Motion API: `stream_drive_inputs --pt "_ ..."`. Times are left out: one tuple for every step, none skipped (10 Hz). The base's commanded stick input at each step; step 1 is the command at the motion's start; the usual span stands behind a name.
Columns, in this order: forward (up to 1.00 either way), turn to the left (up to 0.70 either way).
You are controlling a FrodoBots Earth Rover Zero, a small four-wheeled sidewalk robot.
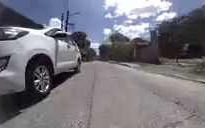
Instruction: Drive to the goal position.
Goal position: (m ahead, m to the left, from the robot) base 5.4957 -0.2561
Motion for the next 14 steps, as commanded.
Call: stream_drive_inputs --pt "1.00 0.00" --pt "1.00 0.00" --pt "1.00 0.00" --pt "1.00 0.00" --pt "1.00 0.00" --pt "1.00 0.00" --pt "1.00 0.00" --pt "1.00 0.00" --pt "1.00 0.00" --pt "1.00 0.02" --pt "1.00 0.11" --pt "1.00 0.15" --pt "1.00 0.10" --pt "1.00 0.10"
